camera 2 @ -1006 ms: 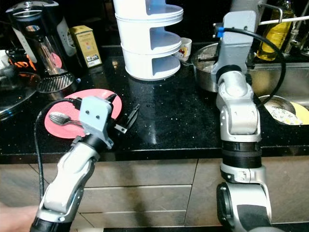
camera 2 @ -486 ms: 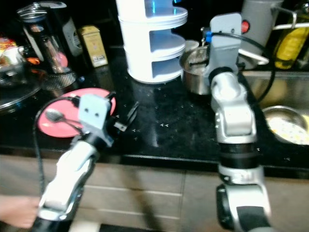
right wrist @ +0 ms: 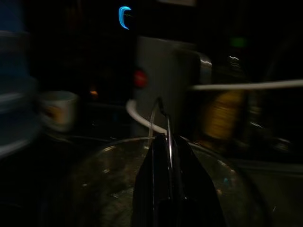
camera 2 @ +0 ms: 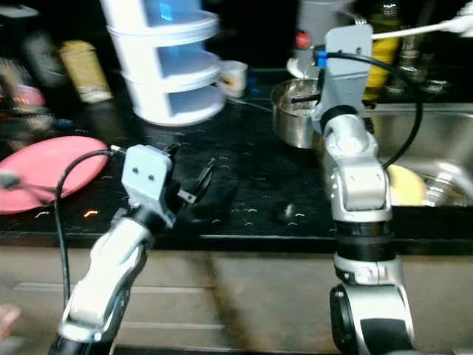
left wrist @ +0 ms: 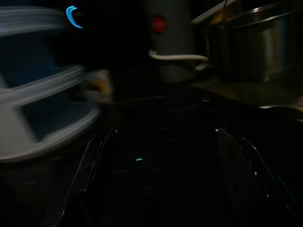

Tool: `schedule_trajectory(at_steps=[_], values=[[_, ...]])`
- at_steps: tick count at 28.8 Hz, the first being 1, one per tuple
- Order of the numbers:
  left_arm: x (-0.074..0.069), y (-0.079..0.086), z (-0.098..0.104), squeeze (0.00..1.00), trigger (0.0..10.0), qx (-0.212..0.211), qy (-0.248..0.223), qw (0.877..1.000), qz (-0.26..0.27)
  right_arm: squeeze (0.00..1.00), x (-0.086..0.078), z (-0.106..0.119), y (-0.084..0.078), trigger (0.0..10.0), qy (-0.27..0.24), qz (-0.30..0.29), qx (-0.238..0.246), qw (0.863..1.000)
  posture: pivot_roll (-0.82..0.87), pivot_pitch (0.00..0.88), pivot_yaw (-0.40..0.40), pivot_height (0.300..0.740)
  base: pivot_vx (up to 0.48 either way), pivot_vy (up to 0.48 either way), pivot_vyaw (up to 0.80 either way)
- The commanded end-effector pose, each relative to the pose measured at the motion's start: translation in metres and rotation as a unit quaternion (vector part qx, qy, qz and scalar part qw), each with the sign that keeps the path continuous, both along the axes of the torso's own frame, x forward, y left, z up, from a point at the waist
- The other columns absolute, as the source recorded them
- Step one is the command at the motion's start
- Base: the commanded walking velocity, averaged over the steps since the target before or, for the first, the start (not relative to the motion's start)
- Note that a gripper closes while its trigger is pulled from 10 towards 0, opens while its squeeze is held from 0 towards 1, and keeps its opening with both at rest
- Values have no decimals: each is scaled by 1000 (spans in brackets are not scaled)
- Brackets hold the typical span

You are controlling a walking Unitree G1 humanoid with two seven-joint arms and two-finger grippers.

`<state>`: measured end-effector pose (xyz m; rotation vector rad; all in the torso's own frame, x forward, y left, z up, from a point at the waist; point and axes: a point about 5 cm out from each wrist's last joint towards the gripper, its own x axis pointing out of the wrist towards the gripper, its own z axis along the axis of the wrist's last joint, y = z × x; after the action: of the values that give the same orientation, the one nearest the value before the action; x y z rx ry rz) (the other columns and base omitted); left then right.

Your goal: Kitchen organization

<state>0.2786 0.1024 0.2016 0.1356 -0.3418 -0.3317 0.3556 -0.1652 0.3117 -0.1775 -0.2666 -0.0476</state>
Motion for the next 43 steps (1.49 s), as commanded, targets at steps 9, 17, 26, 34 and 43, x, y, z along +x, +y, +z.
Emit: schedule_trajectory(at_steps=[9,17,26,34,43], values=[[0,0,0,0,10000,-1,3,1000,0,0,-1,4,4,10000,-9,5,-12,1000,-49,0,19,740,0,-414,0],[3,4,2,0,10000,-11,-3,1000,18,0,1,-5,12,10000,17,28,-43,999,-51,0,18,740,0,-103,0],[3,9,0,0,10000,-4,-1,999,32,0,3,-24,33,10000,52,81,-79,992,-49,0,13,740,0,0,0],[6,18,-3,0,10000,9,2,998,58,0,18,-52,44,10000,100,88,-101,986,-45,0,6,740,0,0,0],[3,32,-4,0,10000,20,5,996,89,0,41,-65,40,10000,135,30,-131,982,-27,0,-5,740,0,0,0]])
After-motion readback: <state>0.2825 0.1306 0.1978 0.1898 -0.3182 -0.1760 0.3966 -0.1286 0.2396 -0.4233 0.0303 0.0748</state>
